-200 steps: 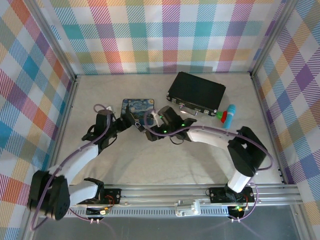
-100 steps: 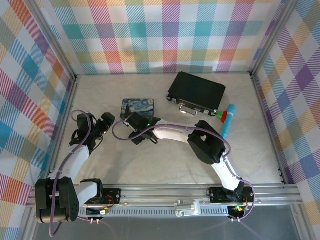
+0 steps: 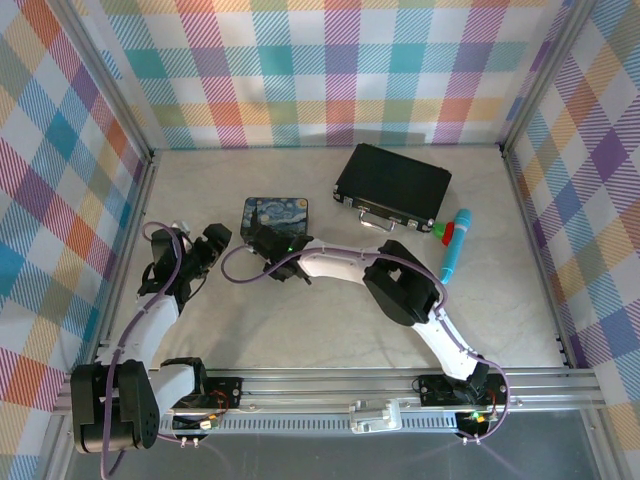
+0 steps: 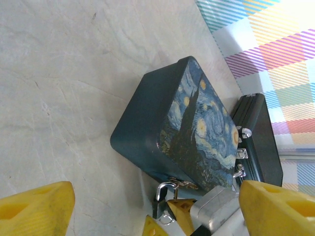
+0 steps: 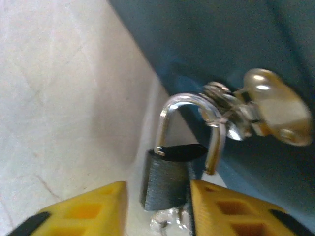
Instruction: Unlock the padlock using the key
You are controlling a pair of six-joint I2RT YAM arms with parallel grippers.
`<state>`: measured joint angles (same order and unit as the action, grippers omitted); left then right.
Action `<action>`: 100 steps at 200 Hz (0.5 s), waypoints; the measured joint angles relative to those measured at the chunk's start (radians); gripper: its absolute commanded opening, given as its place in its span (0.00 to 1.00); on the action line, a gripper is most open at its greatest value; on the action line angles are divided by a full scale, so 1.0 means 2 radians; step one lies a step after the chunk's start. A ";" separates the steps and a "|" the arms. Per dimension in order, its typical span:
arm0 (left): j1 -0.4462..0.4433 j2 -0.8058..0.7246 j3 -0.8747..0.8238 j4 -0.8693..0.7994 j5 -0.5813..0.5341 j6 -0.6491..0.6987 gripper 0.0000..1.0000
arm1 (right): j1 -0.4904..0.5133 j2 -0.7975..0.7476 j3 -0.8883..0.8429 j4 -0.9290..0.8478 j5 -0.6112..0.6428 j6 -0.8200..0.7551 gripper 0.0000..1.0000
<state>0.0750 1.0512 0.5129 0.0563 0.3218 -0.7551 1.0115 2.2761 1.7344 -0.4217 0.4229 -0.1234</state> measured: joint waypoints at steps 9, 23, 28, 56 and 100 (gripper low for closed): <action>0.000 -0.002 0.000 0.001 0.000 0.000 0.86 | -0.003 0.000 -0.002 0.005 -0.002 0.001 0.24; 0.000 -0.002 0.000 0.003 -0.002 0.003 0.86 | -0.008 -0.006 -0.013 0.023 -0.011 -0.004 0.20; 0.000 -0.001 0.000 0.005 -0.003 0.004 0.86 | -0.010 -0.010 -0.019 0.030 -0.018 -0.007 0.19; 0.000 0.019 0.001 0.037 -0.004 0.010 0.85 | -0.024 -0.039 -0.060 0.057 -0.067 -0.025 0.14; -0.002 0.074 0.012 0.084 0.015 0.023 0.77 | -0.052 -0.043 -0.068 0.040 -0.171 -0.053 0.03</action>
<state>0.0715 1.1995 0.5365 0.2249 0.3515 -0.7082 0.9081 2.1891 1.5978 -0.3408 0.0818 -0.2298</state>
